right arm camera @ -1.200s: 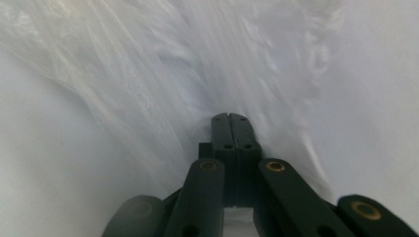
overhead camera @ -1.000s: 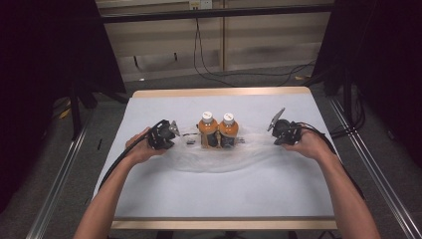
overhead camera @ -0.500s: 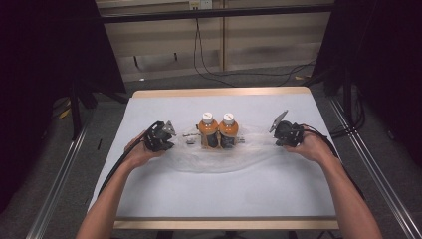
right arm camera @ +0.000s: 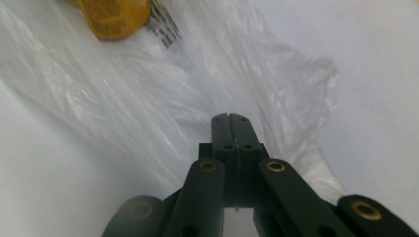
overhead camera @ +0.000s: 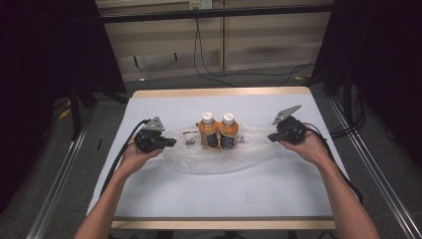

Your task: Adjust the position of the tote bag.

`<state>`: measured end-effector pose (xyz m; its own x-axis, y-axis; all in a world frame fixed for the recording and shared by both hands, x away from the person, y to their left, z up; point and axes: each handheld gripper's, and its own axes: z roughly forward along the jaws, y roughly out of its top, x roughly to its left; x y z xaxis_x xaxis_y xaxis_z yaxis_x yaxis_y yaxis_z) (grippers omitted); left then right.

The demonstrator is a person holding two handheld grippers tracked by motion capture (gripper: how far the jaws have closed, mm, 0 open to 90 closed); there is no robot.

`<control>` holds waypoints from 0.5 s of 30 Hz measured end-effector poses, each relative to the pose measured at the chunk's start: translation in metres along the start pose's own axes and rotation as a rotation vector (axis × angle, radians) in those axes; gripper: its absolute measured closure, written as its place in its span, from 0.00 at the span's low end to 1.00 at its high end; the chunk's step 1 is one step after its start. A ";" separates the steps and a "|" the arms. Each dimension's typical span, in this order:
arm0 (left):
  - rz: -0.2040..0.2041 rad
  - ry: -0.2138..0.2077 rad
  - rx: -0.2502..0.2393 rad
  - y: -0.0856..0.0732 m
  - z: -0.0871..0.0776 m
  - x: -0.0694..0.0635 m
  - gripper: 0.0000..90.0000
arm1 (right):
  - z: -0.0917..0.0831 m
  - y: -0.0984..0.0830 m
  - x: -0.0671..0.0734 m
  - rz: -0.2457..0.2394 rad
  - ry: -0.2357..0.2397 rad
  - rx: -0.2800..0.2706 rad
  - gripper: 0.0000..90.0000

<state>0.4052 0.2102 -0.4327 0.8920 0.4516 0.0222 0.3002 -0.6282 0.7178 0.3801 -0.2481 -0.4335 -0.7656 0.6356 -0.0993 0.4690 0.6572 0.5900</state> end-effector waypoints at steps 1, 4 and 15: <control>-0.007 0.004 -0.016 0.000 -0.004 -0.001 1.00 | -0.002 0.001 0.001 0.003 0.002 -0.014 1.00; -0.008 0.019 -0.065 0.001 -0.018 -0.003 1.00 | -0.006 0.002 0.003 0.009 0.011 -0.048 1.00; 0.021 -0.103 -0.152 0.023 -0.002 -0.039 1.00 | -0.007 0.024 0.017 0.033 0.093 -0.181 1.00</control>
<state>0.3767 0.1789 -0.4157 0.9297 0.3673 -0.0276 0.2336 -0.5301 0.8151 0.3754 -0.2244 -0.4148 -0.7926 0.6097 -0.0079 0.4140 0.5477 0.7271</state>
